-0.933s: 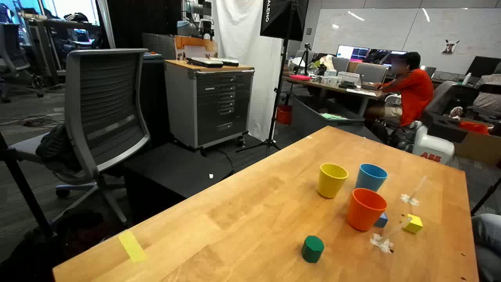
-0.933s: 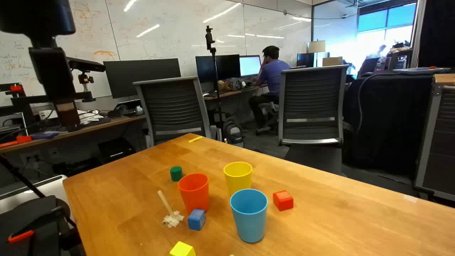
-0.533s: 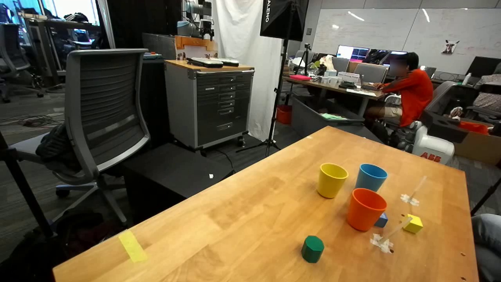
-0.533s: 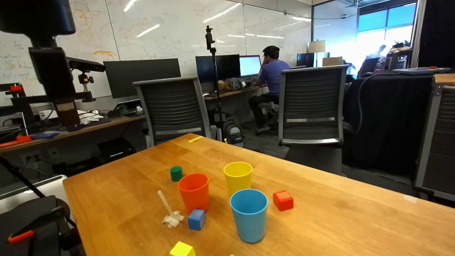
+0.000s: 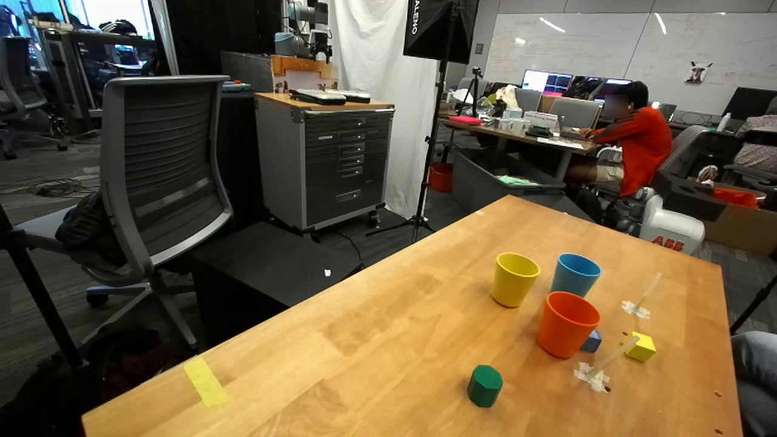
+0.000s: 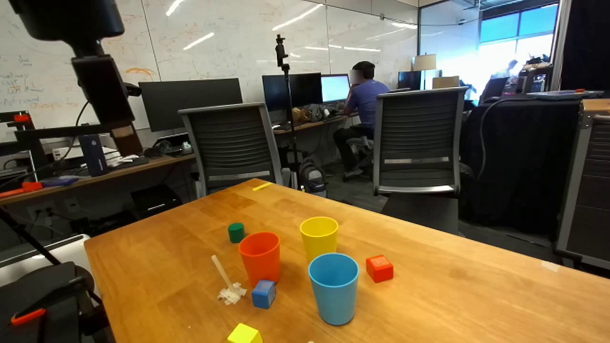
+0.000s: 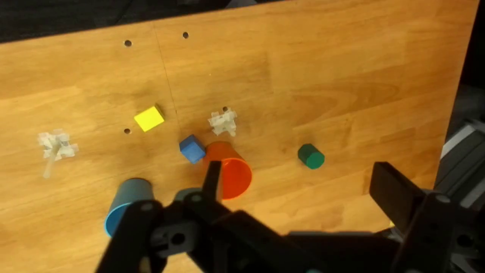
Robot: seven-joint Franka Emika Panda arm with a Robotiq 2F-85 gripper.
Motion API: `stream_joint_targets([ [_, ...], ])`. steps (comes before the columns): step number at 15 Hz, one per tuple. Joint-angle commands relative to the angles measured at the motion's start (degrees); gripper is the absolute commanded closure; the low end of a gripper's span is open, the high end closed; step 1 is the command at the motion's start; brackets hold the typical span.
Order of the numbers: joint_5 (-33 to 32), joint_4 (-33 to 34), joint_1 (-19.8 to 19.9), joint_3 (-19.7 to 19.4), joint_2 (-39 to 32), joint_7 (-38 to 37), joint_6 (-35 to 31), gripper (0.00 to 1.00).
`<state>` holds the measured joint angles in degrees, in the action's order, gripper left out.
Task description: Stack up the cups
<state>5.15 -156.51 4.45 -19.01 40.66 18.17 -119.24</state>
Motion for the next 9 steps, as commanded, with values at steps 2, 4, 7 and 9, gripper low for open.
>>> stream_joint_targets([
  [2, 5.8, 4.1, 0.0, 0.4, -6.9, -3.4, -7.1, 0.0],
  [4, 7.1, 6.6, 0.2, 0.8, -11.2, -5.6, -9.2, 0.0],
  [7, 8.4, 11.4, 0.9, 0.9, -18.6, -9.0, -11.7, 0.0],
  [9, 9.1, 14.6, 1.5, 1.0, -23.1, -11.5, -12.9, 0.0],
])
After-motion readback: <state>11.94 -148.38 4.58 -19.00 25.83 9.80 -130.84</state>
